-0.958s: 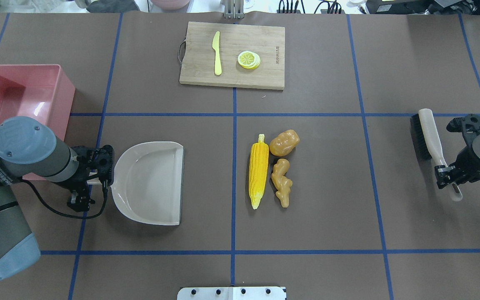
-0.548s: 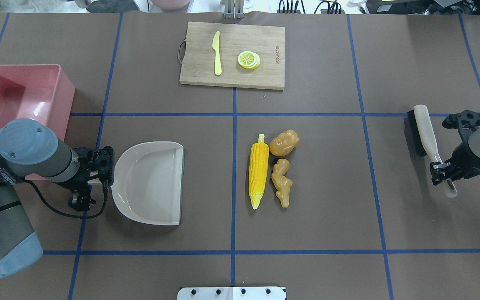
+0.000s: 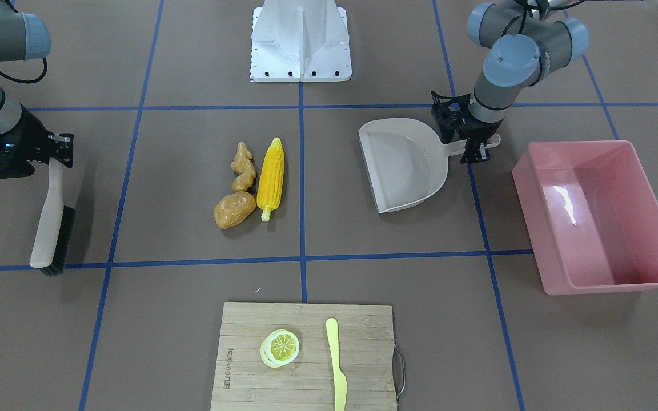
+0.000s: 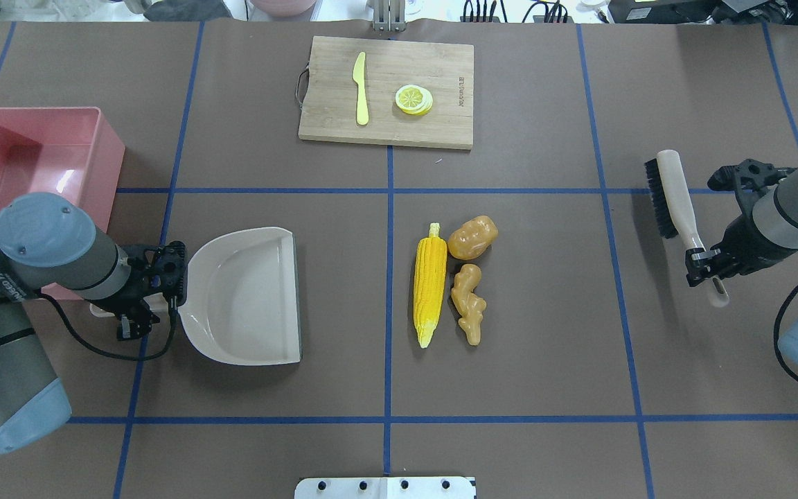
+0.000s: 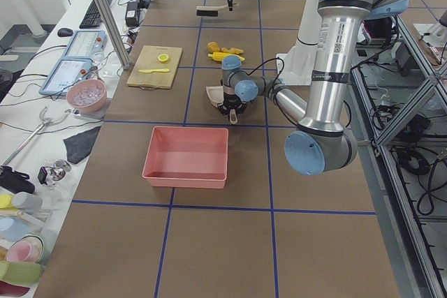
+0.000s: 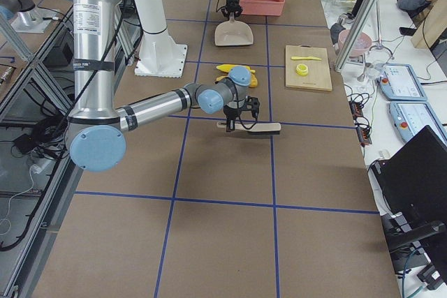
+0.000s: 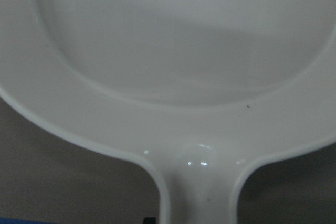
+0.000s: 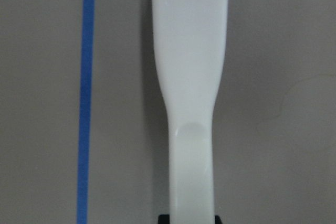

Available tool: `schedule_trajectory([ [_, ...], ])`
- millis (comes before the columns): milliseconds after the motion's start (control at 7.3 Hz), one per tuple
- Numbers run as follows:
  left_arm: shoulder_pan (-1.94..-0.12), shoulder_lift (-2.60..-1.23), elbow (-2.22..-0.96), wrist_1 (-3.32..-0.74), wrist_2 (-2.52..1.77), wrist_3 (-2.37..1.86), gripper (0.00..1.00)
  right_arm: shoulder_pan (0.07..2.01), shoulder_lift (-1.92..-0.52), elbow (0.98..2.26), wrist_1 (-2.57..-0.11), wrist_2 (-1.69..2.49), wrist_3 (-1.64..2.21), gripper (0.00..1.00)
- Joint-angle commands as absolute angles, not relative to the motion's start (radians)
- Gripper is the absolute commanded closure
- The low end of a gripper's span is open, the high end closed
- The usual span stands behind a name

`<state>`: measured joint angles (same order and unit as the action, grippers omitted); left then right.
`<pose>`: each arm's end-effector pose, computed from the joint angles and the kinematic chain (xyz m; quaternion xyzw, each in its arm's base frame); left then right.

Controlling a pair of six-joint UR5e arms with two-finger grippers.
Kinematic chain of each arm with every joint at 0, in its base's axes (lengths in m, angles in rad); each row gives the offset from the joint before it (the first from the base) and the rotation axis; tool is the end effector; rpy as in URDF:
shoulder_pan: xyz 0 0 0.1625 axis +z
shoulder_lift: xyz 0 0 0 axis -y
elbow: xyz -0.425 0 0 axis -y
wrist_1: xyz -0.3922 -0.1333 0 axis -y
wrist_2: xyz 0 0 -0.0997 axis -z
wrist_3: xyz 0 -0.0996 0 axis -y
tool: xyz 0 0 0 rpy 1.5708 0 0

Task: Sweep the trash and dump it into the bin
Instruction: 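Carry the dustpan beside the corn with left gripper while right brings brush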

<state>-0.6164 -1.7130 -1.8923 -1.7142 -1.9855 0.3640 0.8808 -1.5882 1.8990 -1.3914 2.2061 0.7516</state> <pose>0.3908 -0.3910 0.4258 0.2227 0.2731 0.6206 0.7005 -0.2558 -0.4265 0.4913 -0.0268 -0.3798 -0.0474 0.9235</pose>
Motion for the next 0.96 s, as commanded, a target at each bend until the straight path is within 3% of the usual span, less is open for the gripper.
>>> schedule_trajectory([
  [0, -0.714, -1.709, -1.898, -1.698, -2.078, 0.472, 1.0, 0.877, -1.514, 1.899, -1.405, 2.221, 0.758, 1.0],
  [548, -0.758, -1.748, -1.994, -1.527, -2.089, 0.477, 1.0, 0.88, -1.488, 1.859, -1.404, 2.247, 0.739, 1.0],
  [821, -0.765, -1.909, -1.983, -1.334, -2.08, 0.477, 1.0, 0.909, -1.512, 1.905, -1.401, 2.262, 0.656, 1.0],
])
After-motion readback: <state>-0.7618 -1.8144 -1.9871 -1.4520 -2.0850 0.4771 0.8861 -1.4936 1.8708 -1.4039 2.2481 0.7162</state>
